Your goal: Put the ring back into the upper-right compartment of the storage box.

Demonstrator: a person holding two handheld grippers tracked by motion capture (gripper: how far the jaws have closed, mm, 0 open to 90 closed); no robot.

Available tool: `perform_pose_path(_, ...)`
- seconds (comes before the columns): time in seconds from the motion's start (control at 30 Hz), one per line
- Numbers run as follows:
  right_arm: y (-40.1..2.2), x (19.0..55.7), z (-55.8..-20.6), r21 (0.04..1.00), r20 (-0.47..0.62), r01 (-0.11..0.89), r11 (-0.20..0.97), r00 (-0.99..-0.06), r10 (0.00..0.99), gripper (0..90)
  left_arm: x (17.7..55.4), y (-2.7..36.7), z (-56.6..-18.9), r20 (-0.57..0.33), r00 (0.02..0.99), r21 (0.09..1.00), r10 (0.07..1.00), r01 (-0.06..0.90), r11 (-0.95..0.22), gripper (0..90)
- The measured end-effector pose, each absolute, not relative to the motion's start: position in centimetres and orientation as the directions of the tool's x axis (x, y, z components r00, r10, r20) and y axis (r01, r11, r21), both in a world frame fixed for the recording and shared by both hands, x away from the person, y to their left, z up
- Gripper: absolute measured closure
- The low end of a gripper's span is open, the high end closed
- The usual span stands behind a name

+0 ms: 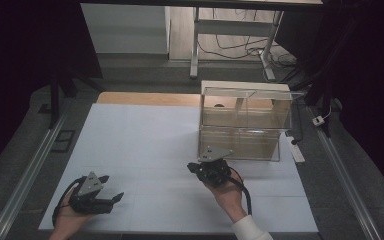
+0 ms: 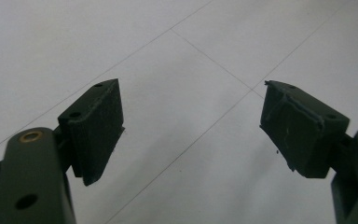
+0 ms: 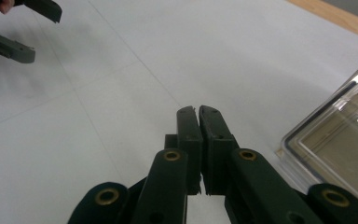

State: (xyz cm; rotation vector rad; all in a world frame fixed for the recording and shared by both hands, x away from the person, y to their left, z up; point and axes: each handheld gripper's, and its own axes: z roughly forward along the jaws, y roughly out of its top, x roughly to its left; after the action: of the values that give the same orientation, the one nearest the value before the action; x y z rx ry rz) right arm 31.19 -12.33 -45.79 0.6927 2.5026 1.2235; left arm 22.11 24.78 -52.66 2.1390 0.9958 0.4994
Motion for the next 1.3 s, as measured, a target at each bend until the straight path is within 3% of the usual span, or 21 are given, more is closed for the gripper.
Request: perform_pose_path(1.3,-16.8,30.4,-40.1,0.888,-0.055,0.232,0.396,-0.803,0.594,86.7,22.1,24.7,-52.7,0.043,0.630,0.737,0.775,0.504,-0.450,21.1)
